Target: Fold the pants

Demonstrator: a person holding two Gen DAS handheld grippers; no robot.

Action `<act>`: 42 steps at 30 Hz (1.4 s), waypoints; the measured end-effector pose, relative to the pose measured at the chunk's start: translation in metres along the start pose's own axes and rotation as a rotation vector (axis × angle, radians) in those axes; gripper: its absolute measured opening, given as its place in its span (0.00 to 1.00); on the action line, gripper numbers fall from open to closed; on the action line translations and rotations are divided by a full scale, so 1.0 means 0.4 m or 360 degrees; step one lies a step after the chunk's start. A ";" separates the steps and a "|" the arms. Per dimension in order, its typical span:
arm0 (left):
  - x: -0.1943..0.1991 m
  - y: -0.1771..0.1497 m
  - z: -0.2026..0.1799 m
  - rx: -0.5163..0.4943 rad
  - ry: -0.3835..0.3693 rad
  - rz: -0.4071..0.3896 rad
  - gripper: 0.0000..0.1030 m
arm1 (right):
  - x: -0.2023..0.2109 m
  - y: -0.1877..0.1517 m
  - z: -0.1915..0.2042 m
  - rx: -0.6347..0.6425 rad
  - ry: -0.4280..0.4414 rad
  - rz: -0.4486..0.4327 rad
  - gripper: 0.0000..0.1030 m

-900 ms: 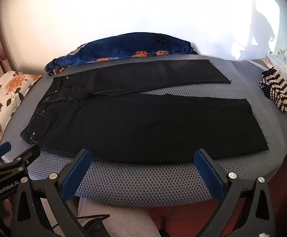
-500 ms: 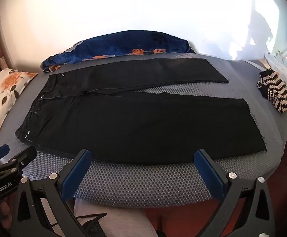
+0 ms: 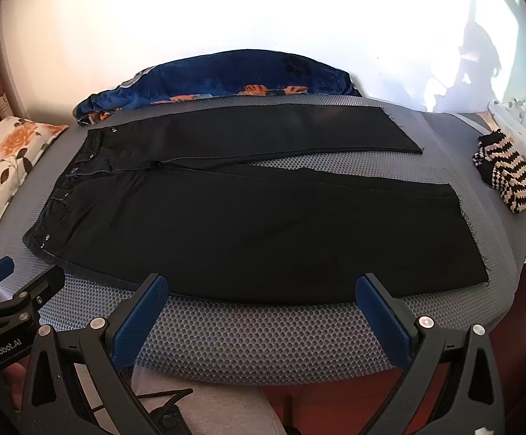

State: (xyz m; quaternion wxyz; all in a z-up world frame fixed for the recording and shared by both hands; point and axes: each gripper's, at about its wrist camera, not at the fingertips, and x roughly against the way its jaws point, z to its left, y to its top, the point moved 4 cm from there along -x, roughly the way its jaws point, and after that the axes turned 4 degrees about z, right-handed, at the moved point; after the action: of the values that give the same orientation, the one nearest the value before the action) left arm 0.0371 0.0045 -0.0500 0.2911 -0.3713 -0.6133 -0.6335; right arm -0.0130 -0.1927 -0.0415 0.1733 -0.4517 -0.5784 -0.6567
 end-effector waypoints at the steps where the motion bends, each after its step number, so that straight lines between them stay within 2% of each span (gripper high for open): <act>1: -0.001 0.001 0.000 -0.0002 -0.0005 -0.0008 0.97 | 0.000 0.002 0.000 0.0000 -0.0003 0.0002 1.00; 5: 0.003 0.003 0.001 -0.0007 -0.0008 -0.0044 0.97 | -0.003 0.004 -0.004 -0.0007 -0.0029 0.0008 1.00; 15: 0.006 0.006 0.000 -0.0034 0.0028 -0.0040 0.98 | -0.009 0.006 0.001 0.0017 -0.0047 0.0009 1.00; 29: -0.005 0.008 0.011 0.0000 0.0047 0.0015 0.98 | -0.015 0.007 0.015 0.0024 -0.0015 0.0006 1.00; 42: -0.028 -0.004 0.028 0.0044 0.0057 0.0081 0.98 | -0.031 0.003 0.028 0.0063 -0.0007 0.0060 1.00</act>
State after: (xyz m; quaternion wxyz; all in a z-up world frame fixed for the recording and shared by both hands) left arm 0.0432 0.0148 -0.0603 0.3232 -0.3712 -0.6069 -0.6240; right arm -0.0013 -0.1865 -0.0515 0.1933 -0.4605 -0.5831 -0.6407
